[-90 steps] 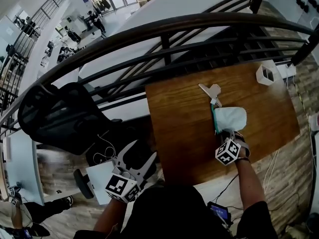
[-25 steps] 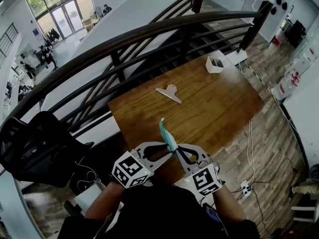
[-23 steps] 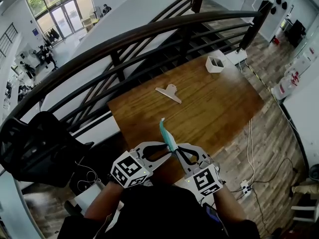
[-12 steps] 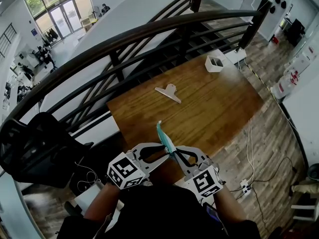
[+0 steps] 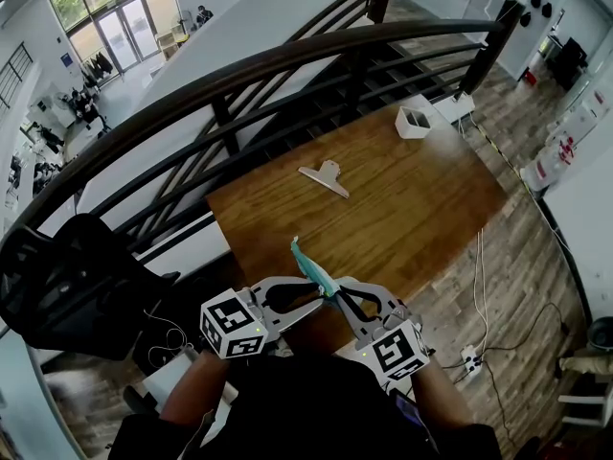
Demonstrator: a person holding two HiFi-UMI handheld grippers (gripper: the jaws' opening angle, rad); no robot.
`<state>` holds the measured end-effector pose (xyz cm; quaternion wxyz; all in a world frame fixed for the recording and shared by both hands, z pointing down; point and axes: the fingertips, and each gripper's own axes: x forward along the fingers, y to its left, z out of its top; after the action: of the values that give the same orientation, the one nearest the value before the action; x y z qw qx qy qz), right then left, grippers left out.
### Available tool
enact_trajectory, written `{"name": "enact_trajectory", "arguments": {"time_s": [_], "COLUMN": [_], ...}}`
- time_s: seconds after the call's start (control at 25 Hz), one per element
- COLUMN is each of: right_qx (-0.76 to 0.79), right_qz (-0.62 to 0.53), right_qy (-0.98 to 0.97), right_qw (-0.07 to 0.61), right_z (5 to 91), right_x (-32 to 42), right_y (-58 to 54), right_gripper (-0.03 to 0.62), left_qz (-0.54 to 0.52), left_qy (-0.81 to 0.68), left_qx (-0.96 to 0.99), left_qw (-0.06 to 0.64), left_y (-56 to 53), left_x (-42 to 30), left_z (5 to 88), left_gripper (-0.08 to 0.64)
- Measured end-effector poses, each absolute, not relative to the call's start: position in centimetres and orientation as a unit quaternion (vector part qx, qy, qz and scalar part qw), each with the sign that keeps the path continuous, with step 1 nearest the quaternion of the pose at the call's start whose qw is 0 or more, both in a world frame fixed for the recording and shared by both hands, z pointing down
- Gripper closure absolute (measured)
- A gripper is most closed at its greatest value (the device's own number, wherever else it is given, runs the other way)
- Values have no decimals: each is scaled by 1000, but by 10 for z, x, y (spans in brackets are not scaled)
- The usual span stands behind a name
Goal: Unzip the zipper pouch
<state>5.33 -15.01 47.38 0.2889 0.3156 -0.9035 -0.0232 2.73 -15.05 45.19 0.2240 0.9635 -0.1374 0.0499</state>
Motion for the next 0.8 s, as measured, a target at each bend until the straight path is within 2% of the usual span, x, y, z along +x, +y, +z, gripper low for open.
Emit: {"name": "enact_trajectory", "arguments": {"time_s": [0.16,0.2,0.24,0.36,0.8], "right_qx": [318,318,316,314,310], "right_qz": [-16,-16,-16,-15,-32], "right_qy": [-903,-904,-905,-907,-903], "right_qw": [287,286,285,280,295], "right_z": [471,472,472,473,473], "right_x": [56,56,56,55,56], "right_y": [-150,-150,-150,-151,-147], "right_gripper": [585,584,585,585,584], "left_qz": [33,29,26,30,92], "left_qy": [-132,-136,-139,-136,-146], "left_qx": [961,960,960,958,962], "left_qw": [241,241,242,250,209], "left_y": [-152,-154,-155,-158,-160], "left_x": [26,25,24,23,24], "left_z": [447,446,446,448,466], "left_gripper": [475,528,532,534,534]}}
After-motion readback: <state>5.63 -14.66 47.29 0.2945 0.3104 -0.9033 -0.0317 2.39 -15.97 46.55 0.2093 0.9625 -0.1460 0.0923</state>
